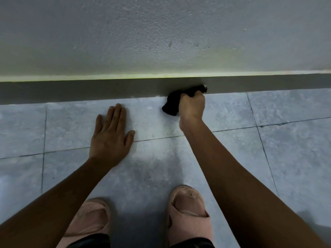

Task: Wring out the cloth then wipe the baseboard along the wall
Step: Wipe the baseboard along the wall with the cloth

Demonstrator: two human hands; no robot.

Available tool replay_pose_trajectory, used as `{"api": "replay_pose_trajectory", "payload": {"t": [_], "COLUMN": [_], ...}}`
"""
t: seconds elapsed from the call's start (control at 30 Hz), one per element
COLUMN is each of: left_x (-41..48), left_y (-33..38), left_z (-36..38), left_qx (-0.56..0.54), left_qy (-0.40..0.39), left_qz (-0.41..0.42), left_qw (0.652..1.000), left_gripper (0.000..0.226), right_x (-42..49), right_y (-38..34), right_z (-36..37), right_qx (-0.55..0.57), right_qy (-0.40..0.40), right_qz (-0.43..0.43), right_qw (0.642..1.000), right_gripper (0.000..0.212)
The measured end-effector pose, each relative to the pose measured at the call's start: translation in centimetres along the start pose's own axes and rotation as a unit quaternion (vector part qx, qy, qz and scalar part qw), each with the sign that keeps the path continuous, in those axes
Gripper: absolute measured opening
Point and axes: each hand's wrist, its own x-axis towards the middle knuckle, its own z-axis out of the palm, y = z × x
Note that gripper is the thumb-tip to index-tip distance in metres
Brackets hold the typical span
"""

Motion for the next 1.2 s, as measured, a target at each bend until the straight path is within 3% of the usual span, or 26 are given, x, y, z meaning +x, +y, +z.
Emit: {"api": "replay_pose_trajectory", "payload": {"t": [0.17,0.27,0.37,0.47,0.67,0.8,0.93,1.03,1.2], "left_x": [-0.9,-1.1,-1.5,-2.2,-2.2,-2.0,-2.3,-2.3,-2.5], "left_y": [-0.5,-1.0,-1.7,-2.7,-2.8,-2.8,-3.2,-3.3,-3.6], "left_z": [0.2,0.2,0.1,0.0,0.5,0.8,0.5,0.4,0.6], "left_qx": [-0.005,-0.002,-0.003,-0.006,-0.003,0.000,0.000,-0.002,-0.014], "left_qy": [-0.006,-0.002,-0.001,-0.001,-0.008,-0.002,0.002,-0.002,0.004], "left_qz": [-0.008,-0.005,-0.002,-0.015,-0.029,-0.029,-0.020,-0.017,-0.012], "left_qw": [1.000,1.000,1.000,1.000,1.000,1.000,1.000,1.000,1.000], "left_gripper": [0.075,0.074,0.074,0.075,0.075,0.074,0.075,0.073,0.074], "right_x": [-3.1,-4.5,-4.4,-3.6,-4.5,-5.5,-4.9,-4.0,-5.2], "right_y": [1.0,1.0,0.2,0.2,2.1,1.8,1.3,1.7,2.4], "right_z": [3.6,4.9,4.6,3.5,5.4,6.3,5.1,4.4,6.2], "right_qx": [-0.067,0.005,0.086,0.080,-0.048,-0.005,0.084,0.051,-0.029], "right_qy": [-0.055,-0.102,-0.054,-0.015,-0.080,-0.129,-0.075,-0.040,-0.078], "right_qz": [-0.014,0.011,0.002,-0.021,-0.035,-0.006,-0.018,-0.025,-0.017], "right_qw": [0.996,0.995,0.995,0.996,0.995,0.992,0.993,0.998,0.996], "right_gripper": [0.041,0.045,0.049,0.047,0.042,0.043,0.049,0.051,0.048]}}
